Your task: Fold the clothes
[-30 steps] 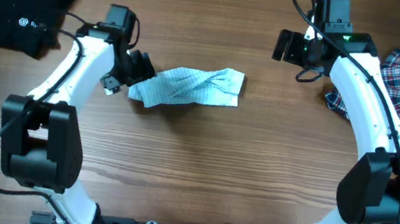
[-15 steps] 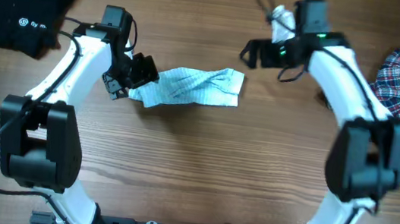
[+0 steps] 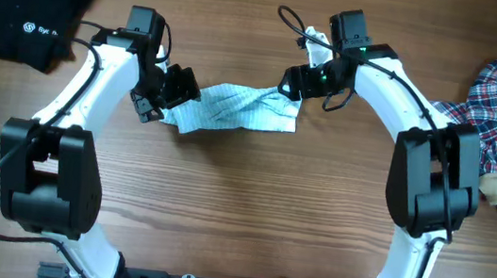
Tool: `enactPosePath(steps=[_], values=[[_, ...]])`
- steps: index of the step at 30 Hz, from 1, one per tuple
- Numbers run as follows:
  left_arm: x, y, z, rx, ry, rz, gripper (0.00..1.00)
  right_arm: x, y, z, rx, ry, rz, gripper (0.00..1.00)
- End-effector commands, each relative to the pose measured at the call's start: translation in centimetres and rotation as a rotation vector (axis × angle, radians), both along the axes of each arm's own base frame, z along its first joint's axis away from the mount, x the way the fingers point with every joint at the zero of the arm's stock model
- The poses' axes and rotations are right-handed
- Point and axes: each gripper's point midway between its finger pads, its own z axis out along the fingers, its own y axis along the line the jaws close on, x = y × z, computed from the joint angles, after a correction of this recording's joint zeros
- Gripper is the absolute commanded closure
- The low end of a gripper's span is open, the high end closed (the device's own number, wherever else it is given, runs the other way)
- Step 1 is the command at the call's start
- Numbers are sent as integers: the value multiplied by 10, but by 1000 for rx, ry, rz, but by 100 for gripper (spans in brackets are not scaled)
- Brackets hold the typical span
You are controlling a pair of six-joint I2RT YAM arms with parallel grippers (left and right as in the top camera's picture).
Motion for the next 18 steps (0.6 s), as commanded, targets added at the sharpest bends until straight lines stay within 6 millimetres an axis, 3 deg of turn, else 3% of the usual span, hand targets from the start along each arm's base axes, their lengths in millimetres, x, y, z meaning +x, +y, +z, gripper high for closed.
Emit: enactPosePath(steps=[1, 8, 14, 18], values=[[5, 5, 9, 34, -45, -12, 12, -6, 0, -18, -9, 42, 17, 23], [9, 8, 9, 55, -61, -8, 11, -7, -1, -24, -12, 48, 22, 23], [8, 8, 9, 55, -61, -8, 7, -12, -2, -44, -24, 95, 21, 24], [9, 9, 9, 60, -65, -7, 7, -12, -1, -44, -22, 91, 24, 25]])
